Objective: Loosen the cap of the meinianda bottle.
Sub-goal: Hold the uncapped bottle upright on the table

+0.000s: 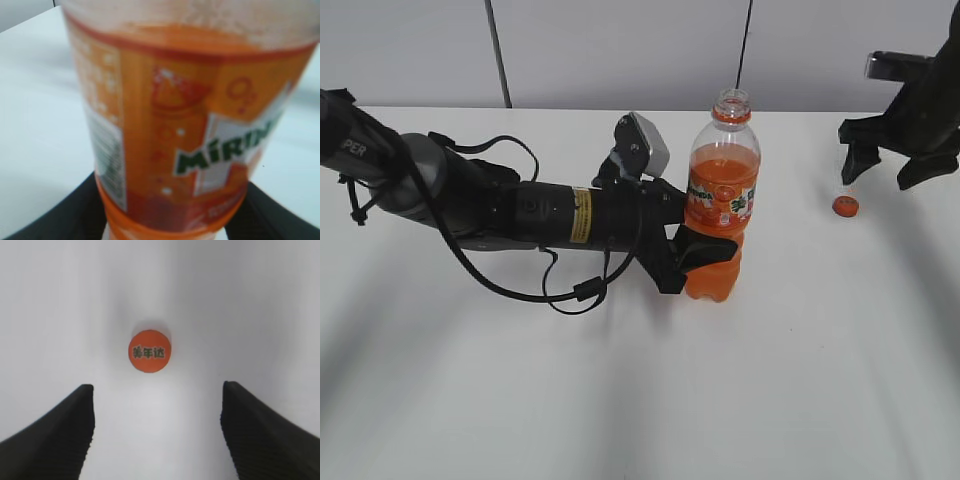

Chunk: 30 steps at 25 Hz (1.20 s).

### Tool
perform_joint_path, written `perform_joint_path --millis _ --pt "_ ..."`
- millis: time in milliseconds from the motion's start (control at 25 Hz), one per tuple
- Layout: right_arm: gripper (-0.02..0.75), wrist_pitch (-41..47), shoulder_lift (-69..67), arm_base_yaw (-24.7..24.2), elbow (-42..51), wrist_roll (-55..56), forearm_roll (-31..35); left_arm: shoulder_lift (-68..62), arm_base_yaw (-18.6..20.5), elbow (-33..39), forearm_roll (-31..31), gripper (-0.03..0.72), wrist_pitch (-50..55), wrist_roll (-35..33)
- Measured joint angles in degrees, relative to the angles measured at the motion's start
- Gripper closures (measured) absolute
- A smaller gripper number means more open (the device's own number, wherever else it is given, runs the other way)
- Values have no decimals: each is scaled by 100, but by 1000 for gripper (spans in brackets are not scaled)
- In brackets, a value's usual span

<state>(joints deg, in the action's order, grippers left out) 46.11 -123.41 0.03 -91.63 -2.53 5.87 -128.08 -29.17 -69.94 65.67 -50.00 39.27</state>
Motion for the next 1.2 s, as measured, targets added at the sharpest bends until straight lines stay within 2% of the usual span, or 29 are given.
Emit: perform_joint_path --millis 600,960,1200 --pt "152 2204 1489 0 0 -359 -307 0 0 0 0 279 5 0" --pt "152 2325 2740 0 24 -365 -120 0 0 0 0 279 11 0" --pt "152 2338 3616 0 441 -365 -102 0 0 0 0 279 11 0"
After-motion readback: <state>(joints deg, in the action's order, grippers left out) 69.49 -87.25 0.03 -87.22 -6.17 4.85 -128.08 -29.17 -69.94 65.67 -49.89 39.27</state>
